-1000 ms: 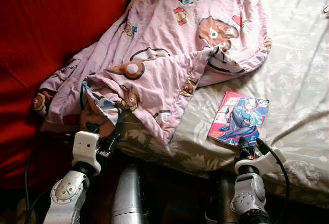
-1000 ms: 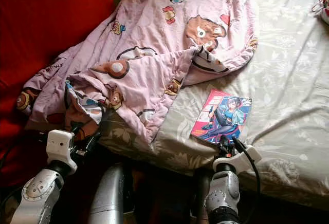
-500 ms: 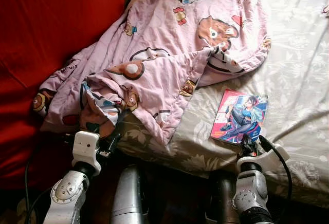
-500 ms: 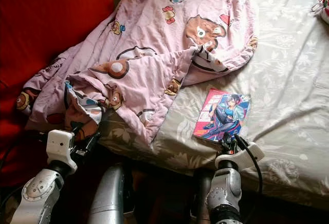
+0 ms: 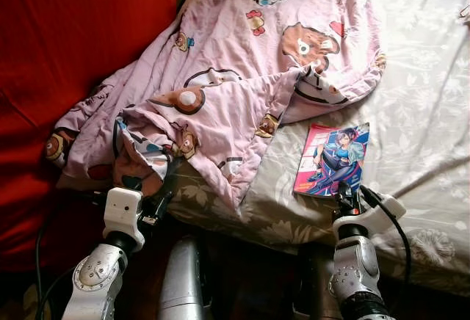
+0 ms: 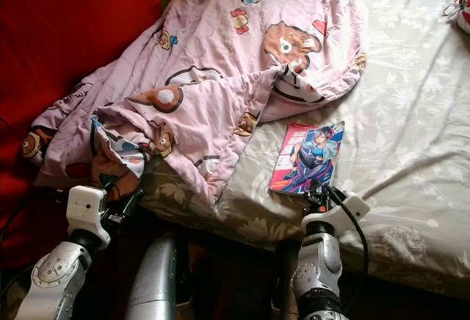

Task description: Clean up the room

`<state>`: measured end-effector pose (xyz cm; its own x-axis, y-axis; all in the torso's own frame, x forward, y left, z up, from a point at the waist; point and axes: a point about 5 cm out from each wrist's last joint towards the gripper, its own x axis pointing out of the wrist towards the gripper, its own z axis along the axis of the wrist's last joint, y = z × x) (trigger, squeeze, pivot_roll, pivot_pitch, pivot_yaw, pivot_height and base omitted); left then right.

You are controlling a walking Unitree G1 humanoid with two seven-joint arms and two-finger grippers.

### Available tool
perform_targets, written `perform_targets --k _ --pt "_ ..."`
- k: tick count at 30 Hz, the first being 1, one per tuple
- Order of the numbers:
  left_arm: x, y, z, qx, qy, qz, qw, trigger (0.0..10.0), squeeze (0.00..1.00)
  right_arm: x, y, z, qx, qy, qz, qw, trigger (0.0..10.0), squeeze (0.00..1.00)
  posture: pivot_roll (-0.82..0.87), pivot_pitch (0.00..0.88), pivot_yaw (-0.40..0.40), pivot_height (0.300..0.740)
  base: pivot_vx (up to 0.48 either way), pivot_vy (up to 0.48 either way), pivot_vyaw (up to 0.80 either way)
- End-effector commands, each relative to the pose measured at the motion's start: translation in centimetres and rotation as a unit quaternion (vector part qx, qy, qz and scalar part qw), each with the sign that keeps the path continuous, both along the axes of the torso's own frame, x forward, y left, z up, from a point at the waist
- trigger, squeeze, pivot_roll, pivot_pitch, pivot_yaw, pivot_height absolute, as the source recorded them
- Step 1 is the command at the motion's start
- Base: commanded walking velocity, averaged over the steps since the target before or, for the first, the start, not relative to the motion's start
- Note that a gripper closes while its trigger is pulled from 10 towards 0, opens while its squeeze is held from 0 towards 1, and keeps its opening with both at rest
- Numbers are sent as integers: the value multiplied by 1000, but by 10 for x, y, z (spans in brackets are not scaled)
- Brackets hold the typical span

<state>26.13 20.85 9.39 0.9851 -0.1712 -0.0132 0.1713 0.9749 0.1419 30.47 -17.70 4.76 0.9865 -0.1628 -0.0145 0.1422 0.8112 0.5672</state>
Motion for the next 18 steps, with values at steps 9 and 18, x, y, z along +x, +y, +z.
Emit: perform_targets --k 9,18 --pt "-1 -2 -19 -4 20 28 999 10000 0 -6 -5 42 -150 -74 17 986 0 0 162 177 -2 574 0 0 0" --pt "-1 -2 -19 -4 20 28 999 10000 0 -6 -5 42 -150 -74 17 986 0 0 162 177 -2 574 0 0 0"
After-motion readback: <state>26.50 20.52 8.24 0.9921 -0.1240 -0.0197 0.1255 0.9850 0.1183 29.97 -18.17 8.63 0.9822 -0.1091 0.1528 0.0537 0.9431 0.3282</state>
